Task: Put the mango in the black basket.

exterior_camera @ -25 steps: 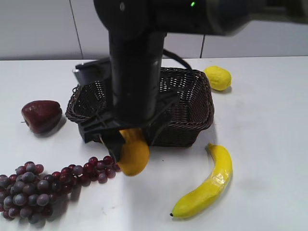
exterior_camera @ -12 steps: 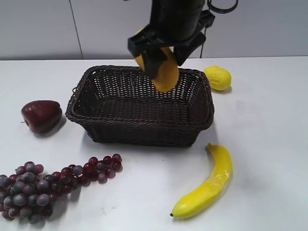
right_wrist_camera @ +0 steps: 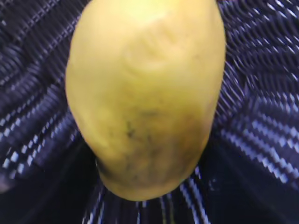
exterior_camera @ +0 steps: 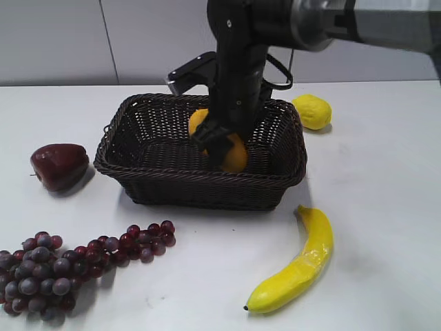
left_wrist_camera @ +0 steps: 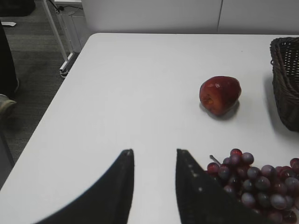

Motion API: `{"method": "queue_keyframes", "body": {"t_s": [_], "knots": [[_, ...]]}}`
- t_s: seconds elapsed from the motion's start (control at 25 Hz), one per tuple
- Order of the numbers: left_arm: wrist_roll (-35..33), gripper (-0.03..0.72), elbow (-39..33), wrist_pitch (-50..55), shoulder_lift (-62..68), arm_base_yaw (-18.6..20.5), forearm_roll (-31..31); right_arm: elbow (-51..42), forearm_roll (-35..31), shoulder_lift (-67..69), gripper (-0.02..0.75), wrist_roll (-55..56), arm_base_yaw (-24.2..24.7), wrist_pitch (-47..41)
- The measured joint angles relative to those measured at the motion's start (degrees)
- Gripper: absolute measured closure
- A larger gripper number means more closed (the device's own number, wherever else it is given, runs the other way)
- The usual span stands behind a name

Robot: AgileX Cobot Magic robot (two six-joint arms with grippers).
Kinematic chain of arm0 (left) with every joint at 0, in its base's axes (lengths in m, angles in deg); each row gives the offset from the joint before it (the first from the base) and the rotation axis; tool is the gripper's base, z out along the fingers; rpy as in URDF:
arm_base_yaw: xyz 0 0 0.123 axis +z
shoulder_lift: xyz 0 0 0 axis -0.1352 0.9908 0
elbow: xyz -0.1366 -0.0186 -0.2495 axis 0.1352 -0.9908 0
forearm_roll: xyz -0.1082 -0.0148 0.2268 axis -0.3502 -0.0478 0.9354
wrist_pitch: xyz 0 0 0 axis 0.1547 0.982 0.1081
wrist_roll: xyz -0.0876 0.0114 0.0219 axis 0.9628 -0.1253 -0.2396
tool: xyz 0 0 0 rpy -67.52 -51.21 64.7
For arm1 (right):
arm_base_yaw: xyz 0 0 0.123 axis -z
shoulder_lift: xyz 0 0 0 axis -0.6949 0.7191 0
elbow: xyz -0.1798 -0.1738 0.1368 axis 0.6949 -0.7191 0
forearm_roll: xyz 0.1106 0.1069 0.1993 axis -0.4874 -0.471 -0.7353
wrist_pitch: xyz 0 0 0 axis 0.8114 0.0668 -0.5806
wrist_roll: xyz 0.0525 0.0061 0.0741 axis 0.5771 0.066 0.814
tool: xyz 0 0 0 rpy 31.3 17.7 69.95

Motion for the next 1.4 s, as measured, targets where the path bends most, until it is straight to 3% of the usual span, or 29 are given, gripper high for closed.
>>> {"method": "queue_keyframes", "body": {"t_s": [0.24,0.32,0.4,0.6,0.76,0.92,1.12,1.4], "knots": [[0.00,0.448,0.00,0.00,0.00,0.00,0.00,0.00,-0.31,1.50,0.225,0.00,0.00,2.31],[0.00,0.448,0.00,0.00,0.00,0.00,0.00,0.00,-0.31,1.50,0.139,-0.05,0.00,2.36],[0.00,0.448,0.00,0.00,0.00,0.00,0.00,0.75,-0.31,1.50,0.106,0.00,0.00,1.23],[0.00,0.448,0.00,0.00,0.00,0.00,0.00,8.57,-0.31,1.50,0.141,2.74,0.00,-7.39],[0.00,0.448,0.00,0.00,0.00,0.00,0.00,16.26,-1.78,0.65,0.143,5.67,0.27,-8.23],[0.00,0.448,0.00,0.00,0.00,0.00,0.00,17.62,-2.82,-3.77,0.145,6.76,1.09,-8.46],[0.00,0.448,0.00,0.00,0.00,0.00,0.00,12.74,-2.41,-11.28,0.145,7.55,5.39,-8.58],[0.00,0.448,0.00,0.00,0.00,0.00,0.00,-3.22,-2.82,-22.29,0.146,7.55,15.32,-8.72]]}}
